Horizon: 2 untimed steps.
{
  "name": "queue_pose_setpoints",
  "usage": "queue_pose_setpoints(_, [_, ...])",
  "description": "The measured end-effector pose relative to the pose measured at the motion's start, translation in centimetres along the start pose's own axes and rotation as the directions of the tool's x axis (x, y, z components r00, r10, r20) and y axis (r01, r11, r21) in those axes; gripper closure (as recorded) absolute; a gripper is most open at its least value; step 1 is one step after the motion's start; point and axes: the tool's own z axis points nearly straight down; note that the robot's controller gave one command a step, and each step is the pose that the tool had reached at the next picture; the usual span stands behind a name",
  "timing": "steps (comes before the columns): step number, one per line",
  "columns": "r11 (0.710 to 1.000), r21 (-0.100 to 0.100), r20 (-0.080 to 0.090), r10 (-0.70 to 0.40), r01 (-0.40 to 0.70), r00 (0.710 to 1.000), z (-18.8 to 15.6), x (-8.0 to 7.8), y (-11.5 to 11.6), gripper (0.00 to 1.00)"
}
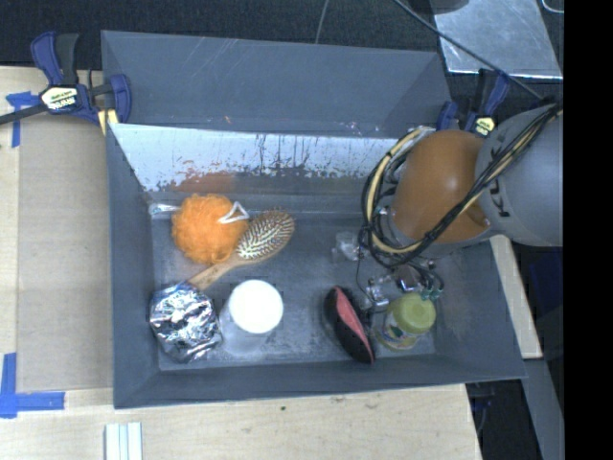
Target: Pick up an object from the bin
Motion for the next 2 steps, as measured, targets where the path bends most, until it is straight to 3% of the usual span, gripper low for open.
queue_pose_setpoints(1, [1.000, 0.001, 0.003, -0.001, 0.001, 1.000, -0.23, -0.08, -0.02, 1.00])
queue_pose_setpoints(2, [1.000, 0.000, 0.001, -0.001, 0.001, 1.000, -0.14, -0.01, -0.01, 0.00])
